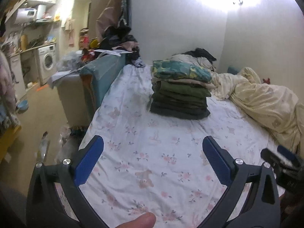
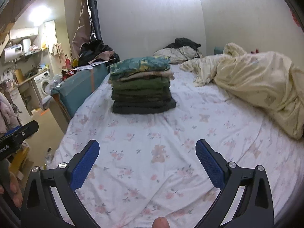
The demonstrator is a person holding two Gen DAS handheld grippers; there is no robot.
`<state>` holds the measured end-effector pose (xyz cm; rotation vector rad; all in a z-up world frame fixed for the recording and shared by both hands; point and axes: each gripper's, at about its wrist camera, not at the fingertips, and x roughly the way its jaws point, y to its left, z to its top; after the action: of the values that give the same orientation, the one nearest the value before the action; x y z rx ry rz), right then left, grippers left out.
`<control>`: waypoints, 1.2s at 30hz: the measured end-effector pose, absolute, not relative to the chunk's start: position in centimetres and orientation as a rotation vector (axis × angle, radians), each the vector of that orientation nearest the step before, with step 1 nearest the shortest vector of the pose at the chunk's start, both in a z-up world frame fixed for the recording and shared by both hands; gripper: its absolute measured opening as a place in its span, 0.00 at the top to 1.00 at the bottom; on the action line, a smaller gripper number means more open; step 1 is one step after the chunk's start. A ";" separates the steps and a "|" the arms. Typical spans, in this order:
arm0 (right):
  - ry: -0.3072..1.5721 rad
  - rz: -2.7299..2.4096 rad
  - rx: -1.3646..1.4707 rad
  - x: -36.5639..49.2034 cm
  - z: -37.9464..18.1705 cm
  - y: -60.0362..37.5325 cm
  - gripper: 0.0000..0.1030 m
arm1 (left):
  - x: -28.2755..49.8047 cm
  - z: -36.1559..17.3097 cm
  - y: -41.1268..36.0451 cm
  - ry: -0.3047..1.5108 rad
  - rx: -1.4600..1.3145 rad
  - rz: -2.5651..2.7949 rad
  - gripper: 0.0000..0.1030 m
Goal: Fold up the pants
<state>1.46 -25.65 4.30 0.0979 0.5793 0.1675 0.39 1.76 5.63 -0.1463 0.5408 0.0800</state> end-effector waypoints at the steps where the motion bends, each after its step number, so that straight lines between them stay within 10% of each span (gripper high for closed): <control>1: 0.569 0.167 0.098 1.3 4.1 -25.6 0.00 | 0.1 5.7 1.6 0.530 -0.141 0.088 0.01; 36: 0.627 0.215 0.133 1.2 3.1 -27.4 0.00 | -1.0 5.8 -1.7 0.543 -0.016 0.216 0.01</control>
<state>1.19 -27.39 3.11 0.1327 0.6266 0.2151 -1.00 -1.68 5.84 -0.0164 0.5431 0.2159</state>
